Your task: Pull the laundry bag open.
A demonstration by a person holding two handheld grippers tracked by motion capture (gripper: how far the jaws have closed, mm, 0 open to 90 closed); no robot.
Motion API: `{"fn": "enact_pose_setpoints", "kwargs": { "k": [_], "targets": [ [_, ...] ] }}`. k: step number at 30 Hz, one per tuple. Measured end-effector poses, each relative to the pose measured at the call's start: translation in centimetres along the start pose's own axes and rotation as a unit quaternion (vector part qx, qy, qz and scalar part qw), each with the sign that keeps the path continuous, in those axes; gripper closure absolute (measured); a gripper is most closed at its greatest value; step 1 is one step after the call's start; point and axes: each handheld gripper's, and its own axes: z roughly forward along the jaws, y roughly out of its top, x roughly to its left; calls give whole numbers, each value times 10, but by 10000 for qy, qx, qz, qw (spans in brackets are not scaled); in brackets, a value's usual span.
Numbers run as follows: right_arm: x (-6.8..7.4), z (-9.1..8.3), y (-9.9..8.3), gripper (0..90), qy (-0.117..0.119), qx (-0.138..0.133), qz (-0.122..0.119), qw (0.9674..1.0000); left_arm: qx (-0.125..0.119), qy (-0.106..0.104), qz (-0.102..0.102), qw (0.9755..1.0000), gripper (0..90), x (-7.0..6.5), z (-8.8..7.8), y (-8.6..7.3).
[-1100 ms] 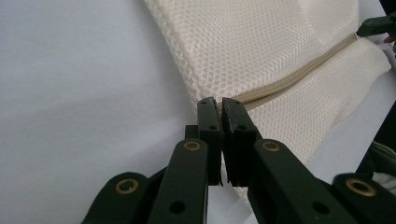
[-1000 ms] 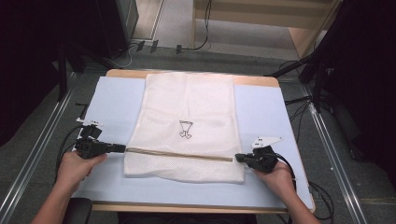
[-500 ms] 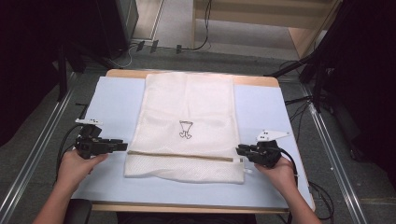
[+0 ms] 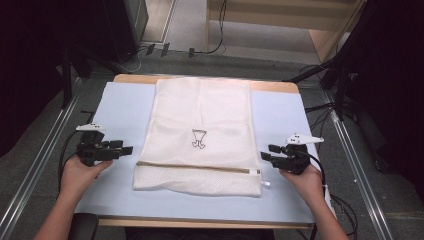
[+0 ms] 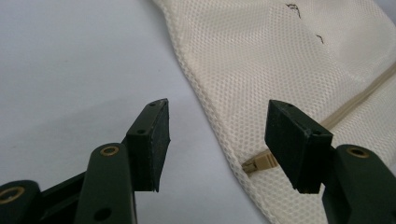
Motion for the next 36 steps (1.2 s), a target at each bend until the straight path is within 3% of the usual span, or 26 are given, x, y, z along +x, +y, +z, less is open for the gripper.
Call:
{"fn": "enact_pose_setpoints", "kwargs": {
  "k": [5,13,24,36],
  "targets": [
    [-8,-1,-3,401,-189,-30,-14,9998,10,175,30,9998,385,6,0,-2],
    [-18,-3,-7,343,-431,-147,118,9989,-1,383,97,9992,360,13,-1,-4],
    [-22,-2,-10,320,-515,-137,209,9984,-41,626,243,9977,303,17,3,-4],
    [-22,-2,-13,318,-517,-80,221,9984,-6,693,261,9973,281,17,8,-4]
  ]
}}
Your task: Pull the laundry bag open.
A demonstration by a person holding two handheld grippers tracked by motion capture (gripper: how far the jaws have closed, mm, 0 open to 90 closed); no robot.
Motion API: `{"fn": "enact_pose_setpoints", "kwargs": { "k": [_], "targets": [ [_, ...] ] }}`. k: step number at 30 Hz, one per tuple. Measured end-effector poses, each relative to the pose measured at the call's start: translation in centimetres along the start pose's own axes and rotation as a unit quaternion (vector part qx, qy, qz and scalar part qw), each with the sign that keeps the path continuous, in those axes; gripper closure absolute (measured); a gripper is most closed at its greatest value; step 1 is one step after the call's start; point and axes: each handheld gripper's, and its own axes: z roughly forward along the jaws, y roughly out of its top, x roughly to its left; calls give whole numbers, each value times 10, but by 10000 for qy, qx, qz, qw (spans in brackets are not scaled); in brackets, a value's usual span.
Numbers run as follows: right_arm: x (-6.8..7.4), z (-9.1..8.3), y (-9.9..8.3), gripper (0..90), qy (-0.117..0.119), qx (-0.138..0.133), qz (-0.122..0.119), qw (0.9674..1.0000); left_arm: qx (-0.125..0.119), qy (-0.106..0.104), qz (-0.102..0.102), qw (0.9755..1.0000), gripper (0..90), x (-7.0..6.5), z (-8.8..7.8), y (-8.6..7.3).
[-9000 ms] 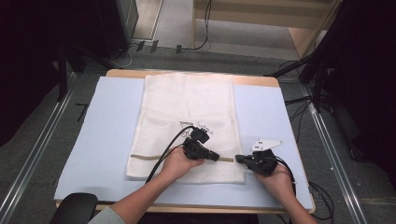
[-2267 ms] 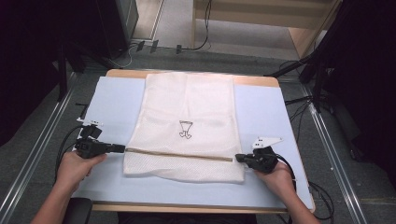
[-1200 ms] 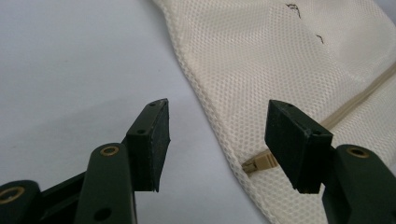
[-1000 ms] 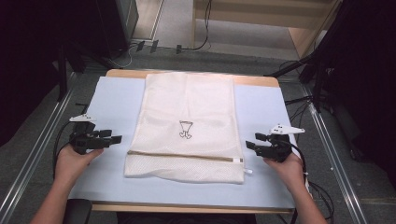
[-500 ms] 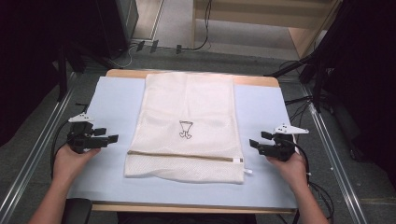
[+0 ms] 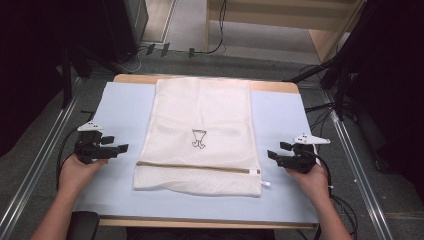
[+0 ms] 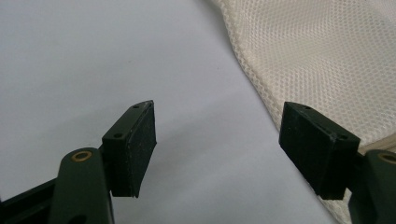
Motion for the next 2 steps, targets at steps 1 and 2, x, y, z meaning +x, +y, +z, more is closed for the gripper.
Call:
{"fn": "enact_pose_setpoints", "kwargs": {
  "k": [1,2],
  "targets": [
    [0,0,0,318,-5,6,-3,10000,-2,1,8,10000,279,1,0,0],
    [0,0,0,317,-9,18,-19,10000,3,25,16,10000,275,1,0,0]
  ]
}}
